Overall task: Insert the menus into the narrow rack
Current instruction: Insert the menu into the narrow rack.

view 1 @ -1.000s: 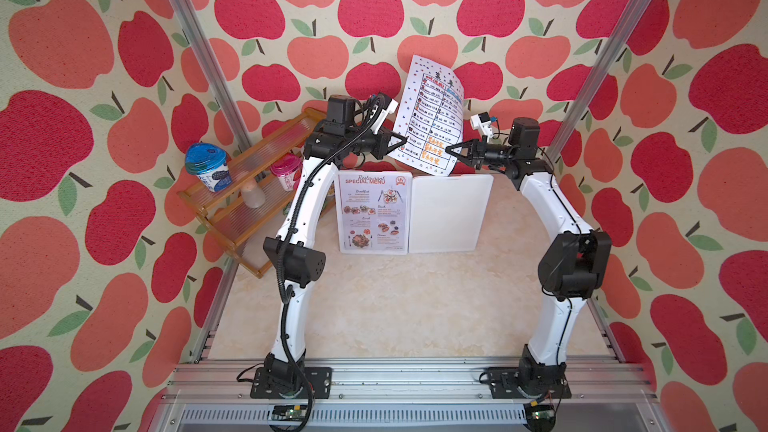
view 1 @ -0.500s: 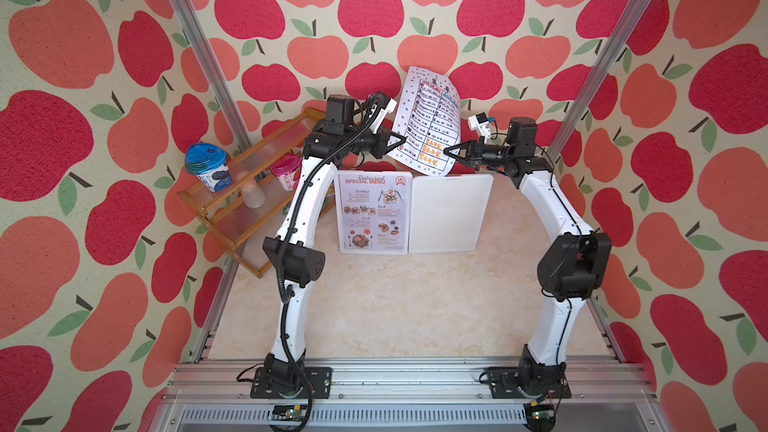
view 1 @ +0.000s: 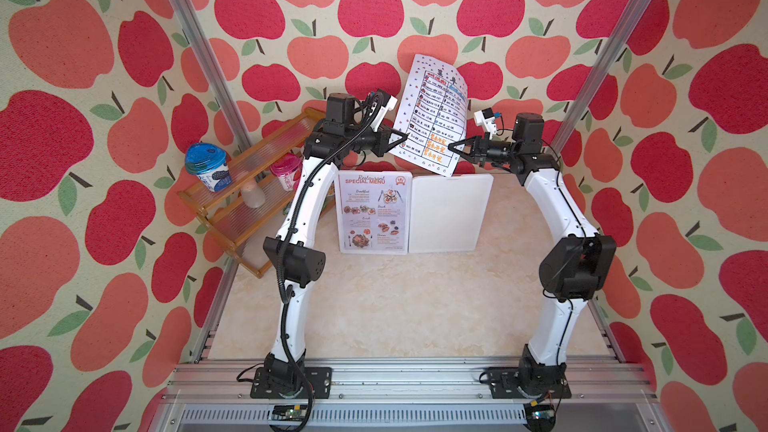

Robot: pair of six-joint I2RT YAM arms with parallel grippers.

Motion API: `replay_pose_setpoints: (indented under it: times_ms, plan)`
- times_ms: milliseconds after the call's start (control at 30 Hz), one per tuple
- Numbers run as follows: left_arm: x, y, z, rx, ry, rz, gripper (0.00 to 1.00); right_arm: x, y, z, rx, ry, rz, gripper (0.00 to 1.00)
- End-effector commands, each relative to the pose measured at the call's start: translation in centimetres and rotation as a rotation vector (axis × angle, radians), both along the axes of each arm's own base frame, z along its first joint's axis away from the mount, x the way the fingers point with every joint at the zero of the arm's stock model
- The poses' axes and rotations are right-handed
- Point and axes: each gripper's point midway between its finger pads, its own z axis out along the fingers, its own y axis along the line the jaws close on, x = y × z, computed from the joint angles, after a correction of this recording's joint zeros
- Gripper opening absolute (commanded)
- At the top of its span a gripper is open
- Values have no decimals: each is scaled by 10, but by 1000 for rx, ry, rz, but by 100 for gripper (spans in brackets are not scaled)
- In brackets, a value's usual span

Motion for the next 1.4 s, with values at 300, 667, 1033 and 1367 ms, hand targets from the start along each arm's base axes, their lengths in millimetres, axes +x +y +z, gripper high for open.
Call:
replay_pose_setpoints:
  times_ms: [300,667,1033,1367]
  plan:
    - [6,-2,0,-12,-15,2,9,4,-4,15,-12,-81,-36,0]
    - [11,1,-3,-14,-12,6,9,11,-3,8,-20,-82,-48,0]
    - [14,3,-5,-16,-4,8,7,15,2,1,-30,-84,-47,0]
    - [19,8,-10,-12,4,20,4,18,3,-10,-37,-65,-44,0]
